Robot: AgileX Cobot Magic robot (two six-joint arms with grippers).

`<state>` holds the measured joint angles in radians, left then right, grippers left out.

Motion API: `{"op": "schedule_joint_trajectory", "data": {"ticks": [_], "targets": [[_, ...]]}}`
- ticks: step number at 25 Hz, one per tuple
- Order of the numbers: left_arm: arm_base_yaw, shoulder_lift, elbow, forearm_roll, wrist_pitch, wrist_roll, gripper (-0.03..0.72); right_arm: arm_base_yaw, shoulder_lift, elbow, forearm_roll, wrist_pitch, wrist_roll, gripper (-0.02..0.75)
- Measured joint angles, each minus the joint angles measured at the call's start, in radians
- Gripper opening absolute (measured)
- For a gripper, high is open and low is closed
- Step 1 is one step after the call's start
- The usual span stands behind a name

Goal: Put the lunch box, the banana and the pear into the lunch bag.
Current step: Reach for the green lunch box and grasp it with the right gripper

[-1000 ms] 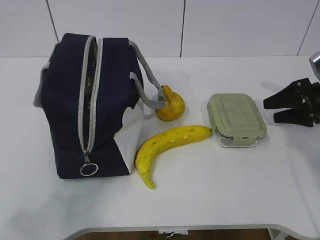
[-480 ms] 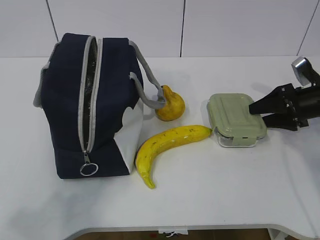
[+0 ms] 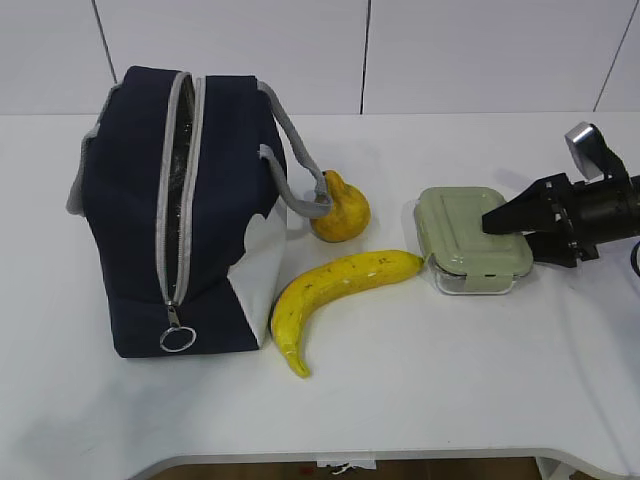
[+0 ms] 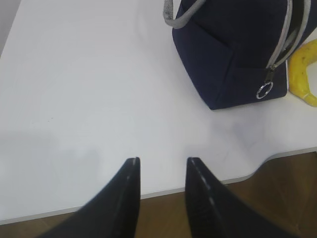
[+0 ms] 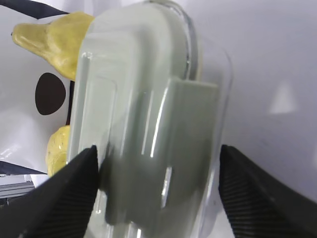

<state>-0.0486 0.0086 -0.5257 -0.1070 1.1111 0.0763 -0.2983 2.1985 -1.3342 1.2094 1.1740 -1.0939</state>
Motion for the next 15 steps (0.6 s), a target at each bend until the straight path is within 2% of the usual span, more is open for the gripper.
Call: {"op": "schedule_joint_trajectory", "data": {"ticks": [7,15], "targets": [[0.000,0.000,0.000,0.000,0.000,0.000,0.239,0.002,0.003,0.000,0.008,0.000,-0.003,0.577],[0.000,0.000,0.000,0.000,0.000,0.000,0.239,0.002,0.003,-0.002,0.028,0.004,-0.002,0.424]]}}
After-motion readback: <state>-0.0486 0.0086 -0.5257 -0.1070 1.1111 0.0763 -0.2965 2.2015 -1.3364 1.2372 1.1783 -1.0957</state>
